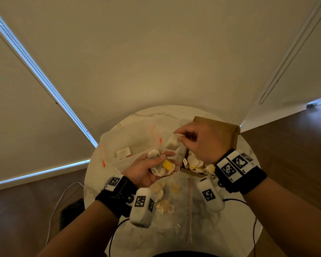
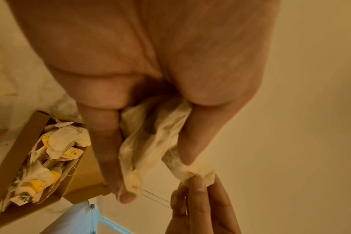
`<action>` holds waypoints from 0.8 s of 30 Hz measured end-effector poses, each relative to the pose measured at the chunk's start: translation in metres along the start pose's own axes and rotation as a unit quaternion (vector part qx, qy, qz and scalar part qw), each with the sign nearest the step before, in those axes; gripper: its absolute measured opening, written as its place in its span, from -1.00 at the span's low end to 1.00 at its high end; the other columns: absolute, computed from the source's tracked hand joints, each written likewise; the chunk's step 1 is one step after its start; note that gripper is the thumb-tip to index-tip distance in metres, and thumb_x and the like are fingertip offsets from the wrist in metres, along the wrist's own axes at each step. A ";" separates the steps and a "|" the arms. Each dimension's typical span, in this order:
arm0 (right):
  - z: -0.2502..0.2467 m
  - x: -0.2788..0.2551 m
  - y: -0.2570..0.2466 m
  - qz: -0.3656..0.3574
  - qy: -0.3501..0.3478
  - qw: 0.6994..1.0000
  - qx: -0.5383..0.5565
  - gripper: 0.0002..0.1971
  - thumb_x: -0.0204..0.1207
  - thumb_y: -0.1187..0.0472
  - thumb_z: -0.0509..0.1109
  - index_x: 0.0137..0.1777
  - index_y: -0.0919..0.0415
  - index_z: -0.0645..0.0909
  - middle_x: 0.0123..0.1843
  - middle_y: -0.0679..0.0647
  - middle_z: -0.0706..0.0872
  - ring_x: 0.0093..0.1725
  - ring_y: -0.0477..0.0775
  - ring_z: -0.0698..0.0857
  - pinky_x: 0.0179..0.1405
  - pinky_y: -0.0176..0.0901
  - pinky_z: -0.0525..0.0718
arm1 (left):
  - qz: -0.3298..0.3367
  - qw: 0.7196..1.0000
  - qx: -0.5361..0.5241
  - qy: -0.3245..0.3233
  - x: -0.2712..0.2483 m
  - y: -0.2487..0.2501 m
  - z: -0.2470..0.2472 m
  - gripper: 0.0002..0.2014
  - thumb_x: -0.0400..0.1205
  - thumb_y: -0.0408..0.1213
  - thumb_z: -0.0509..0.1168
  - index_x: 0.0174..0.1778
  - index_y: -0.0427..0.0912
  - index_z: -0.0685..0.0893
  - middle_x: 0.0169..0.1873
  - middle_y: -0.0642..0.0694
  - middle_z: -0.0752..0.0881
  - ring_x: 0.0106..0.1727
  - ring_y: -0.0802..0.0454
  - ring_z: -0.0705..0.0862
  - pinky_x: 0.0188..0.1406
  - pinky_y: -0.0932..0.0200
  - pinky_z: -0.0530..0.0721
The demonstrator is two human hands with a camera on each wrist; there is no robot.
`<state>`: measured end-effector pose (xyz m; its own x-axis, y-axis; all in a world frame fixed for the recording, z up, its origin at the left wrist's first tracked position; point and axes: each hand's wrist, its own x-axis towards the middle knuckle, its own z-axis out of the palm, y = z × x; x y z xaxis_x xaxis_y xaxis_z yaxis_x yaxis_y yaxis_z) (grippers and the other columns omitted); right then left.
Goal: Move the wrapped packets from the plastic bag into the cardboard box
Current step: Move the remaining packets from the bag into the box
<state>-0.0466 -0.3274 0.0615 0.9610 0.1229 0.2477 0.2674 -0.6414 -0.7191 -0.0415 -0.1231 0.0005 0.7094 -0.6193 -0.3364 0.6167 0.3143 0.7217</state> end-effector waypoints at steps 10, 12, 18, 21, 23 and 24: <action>-0.019 -0.001 0.002 0.048 -0.069 0.996 0.034 -0.86 0.48 0.29 0.51 -0.01 0.08 0.80 -0.22 -0.08 0.76 -0.22 -0.18 0.66 -0.25 -0.50 0.59 | 0.070 0.990 0.108 0.053 0.001 0.011 0.000 -0.61 0.44 -0.45 0.33 0.22 -0.40 0.62 0.01 -0.40 0.76 -0.06 -0.25 0.78 -0.03 -0.03 0.75; -0.018 -0.002 0.003 0.064 -0.079 0.993 0.059 -0.83 0.46 0.32 0.53 0.02 0.10 0.77 -0.23 -0.03 0.74 -0.27 -0.18 0.66 -0.24 -0.45 0.61 | 0.094 0.984 0.135 0.063 0.001 0.013 0.002 -0.61 0.43 -0.48 0.33 0.21 -0.39 0.63 0.01 -0.36 0.78 -0.05 -0.26 0.78 -0.01 -0.06 0.74; -0.016 0.000 0.006 0.102 -0.093 0.989 0.060 -0.78 0.39 0.26 0.60 -0.10 0.00 0.63 -0.27 0.03 0.80 -0.21 0.06 0.78 -0.03 0.13 0.77 | 0.122 0.979 0.160 0.042 -0.003 0.016 0.010 -0.69 0.45 -0.53 0.32 0.12 -0.37 0.69 -0.21 -0.32 0.75 -0.10 -0.28 0.77 -0.02 -0.03 0.73; -0.016 0.001 0.006 0.122 -0.104 0.986 0.039 -0.75 0.35 0.18 0.63 -0.11 -0.01 0.60 -0.29 -0.02 0.82 -0.25 -0.03 0.79 -0.02 0.13 0.77 | 0.115 0.982 0.149 0.021 -0.004 0.016 0.013 -0.68 0.45 -0.56 0.30 0.14 -0.39 0.67 -0.25 -0.30 0.75 -0.13 -0.25 0.78 -0.09 0.04 0.73; -0.016 0.002 0.004 0.130 -0.105 0.985 0.043 -0.73 0.35 0.17 0.63 -0.10 0.01 0.58 -0.31 -0.04 0.82 -0.29 -0.07 0.79 -0.05 0.08 0.79 | 0.109 0.983 0.149 0.014 -0.005 0.015 0.015 -0.69 0.45 -0.56 0.31 0.10 -0.33 0.72 -0.25 -0.32 0.74 -0.14 -0.24 0.77 -0.10 0.04 0.73; -0.016 0.002 0.003 0.132 -0.105 0.984 0.050 -0.73 0.35 0.17 0.63 -0.09 0.03 0.57 -0.32 -0.03 0.83 -0.31 -0.07 0.79 -0.08 0.05 0.80 | 0.106 0.983 0.147 0.014 -0.004 0.015 0.016 -0.69 0.44 -0.56 0.31 0.08 -0.30 0.74 -0.24 -0.32 0.75 -0.13 -0.24 0.78 -0.09 0.03 0.74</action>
<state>-0.0454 -0.3414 0.0701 0.9885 0.1230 -0.0880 0.0027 -0.5961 -0.8029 -0.0406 -0.1267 0.0224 0.8234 -0.5403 -0.1737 0.3318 0.2100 0.9197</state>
